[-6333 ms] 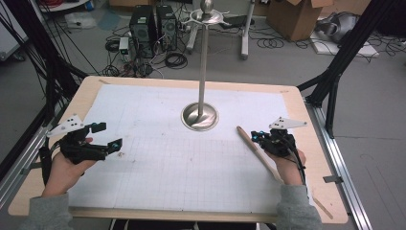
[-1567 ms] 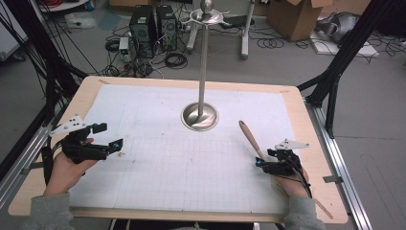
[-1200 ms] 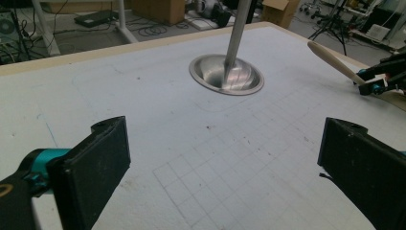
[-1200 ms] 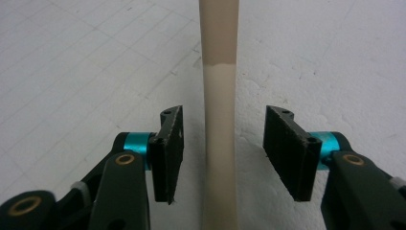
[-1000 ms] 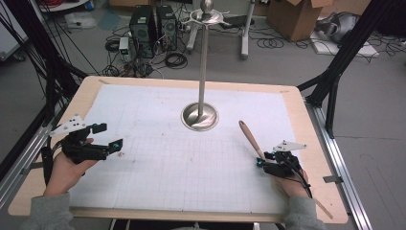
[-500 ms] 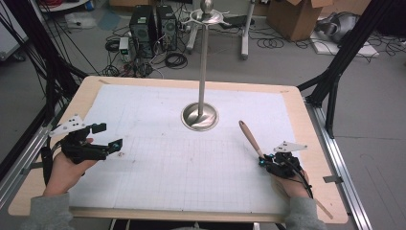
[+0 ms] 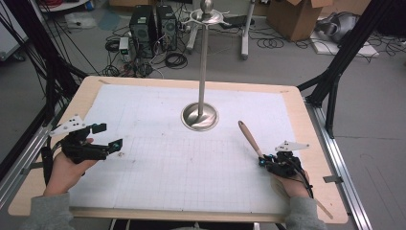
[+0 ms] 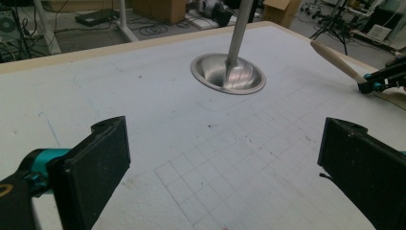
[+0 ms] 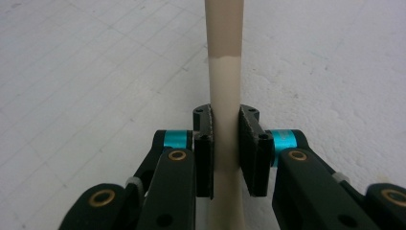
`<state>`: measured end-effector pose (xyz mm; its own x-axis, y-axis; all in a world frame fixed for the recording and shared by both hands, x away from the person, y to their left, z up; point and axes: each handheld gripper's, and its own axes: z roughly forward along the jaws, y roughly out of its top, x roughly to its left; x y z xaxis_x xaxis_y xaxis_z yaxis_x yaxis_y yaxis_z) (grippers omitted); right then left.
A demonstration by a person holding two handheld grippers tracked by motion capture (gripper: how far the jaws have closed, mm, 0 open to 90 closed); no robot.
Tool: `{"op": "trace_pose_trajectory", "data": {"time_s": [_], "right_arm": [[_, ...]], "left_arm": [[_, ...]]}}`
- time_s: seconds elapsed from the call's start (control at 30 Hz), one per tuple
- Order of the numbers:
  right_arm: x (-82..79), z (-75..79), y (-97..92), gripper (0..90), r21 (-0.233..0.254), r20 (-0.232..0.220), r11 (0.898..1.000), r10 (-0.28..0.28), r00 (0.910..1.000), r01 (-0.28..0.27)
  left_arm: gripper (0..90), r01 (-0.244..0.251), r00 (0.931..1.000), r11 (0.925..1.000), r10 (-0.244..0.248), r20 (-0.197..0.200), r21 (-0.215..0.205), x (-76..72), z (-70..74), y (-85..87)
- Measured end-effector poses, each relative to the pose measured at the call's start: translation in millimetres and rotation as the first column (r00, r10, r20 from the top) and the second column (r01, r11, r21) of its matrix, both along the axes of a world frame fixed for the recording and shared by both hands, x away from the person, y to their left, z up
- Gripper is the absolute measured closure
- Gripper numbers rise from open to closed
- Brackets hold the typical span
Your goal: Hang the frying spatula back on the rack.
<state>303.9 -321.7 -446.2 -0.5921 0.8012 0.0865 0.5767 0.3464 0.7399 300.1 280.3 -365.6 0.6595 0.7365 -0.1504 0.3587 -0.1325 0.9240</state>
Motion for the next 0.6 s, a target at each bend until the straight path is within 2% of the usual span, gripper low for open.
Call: {"op": "trace_pose_trajectory", "data": {"time_s": [0.1, 0.4, 0.6], "right_arm": [[0.2, 0.3, 0.1, 78.1, 0.003, -0.007, 1.0, 0.009, 0.9999, -0.009], [0.7, 8.3, -2.0, 78.3, 0.075, 0.002, 0.997, 0.035, 0.9994, -0.035], [1.1, 16.4, -1.2, 78.2, 0.092, 0.031, 0.995, 0.047, 0.9984, -0.05]], "left_arm": [[4.4, 0.0, 1.0, 1.0, 0.0, 0.0, 0.0, 0.0, 0.0, 0.1], [4.4, -0.005, 1.0, 1.0, 0.005, 0.0, -0.004, -0.2, 0.4, 1.7], [4.4, -0.005, 1.0, 1.0, 0.005, 0.004, -0.008, -0.5, 0.8, 2.1]]}}
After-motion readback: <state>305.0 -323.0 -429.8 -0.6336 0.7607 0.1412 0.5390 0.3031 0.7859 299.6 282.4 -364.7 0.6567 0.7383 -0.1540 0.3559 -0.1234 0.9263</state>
